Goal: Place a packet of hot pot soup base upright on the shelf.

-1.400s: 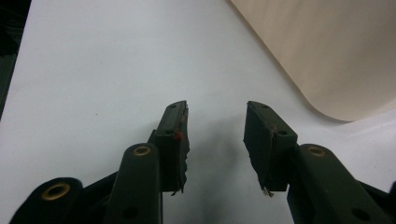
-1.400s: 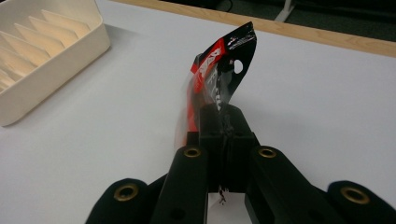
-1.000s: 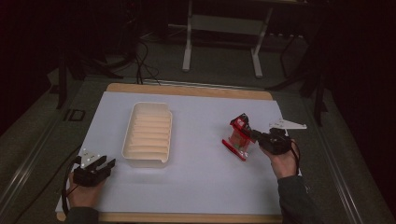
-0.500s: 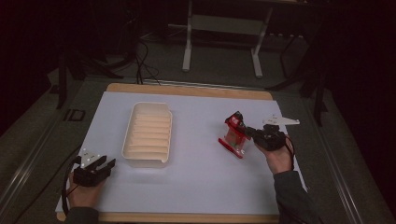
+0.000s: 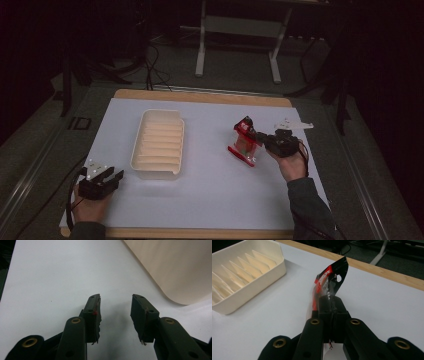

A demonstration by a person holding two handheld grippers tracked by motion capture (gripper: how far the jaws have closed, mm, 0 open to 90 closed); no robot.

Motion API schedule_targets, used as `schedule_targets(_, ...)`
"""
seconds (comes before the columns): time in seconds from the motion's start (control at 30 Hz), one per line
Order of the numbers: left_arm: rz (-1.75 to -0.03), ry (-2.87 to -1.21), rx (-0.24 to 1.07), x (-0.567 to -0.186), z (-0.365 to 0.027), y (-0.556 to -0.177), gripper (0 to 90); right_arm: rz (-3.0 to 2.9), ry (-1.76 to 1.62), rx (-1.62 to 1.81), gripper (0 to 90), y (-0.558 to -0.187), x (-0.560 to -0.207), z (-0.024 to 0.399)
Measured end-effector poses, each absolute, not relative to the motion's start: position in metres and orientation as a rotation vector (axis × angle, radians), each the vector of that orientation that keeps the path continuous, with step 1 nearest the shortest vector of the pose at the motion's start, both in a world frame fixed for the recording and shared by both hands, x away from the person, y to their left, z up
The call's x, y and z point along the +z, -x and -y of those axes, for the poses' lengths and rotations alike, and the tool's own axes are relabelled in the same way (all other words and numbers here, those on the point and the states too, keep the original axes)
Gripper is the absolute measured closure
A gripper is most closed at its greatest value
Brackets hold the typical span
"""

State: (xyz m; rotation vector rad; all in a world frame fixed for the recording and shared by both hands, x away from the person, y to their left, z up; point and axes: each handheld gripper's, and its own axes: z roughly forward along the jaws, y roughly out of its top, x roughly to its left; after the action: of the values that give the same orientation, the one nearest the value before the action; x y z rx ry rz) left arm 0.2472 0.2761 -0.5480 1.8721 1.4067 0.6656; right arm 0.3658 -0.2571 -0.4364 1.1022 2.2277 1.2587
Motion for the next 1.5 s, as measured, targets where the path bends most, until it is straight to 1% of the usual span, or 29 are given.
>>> schedule_targets(0.6, -1.406, -1.873, 0.663, -0.548, -0.276, -0.247, 59.7, -2.270, -1.006, 1.283, 88.8, -0.369, -0.428, 0.229)
schedule_targets(1.5, -1.401, -1.876, 0.666, -0.548, -0.276, -0.247, 59.7, -2.316, -0.867, 1.329, 88.8, -0.366, -0.420, 0.199)
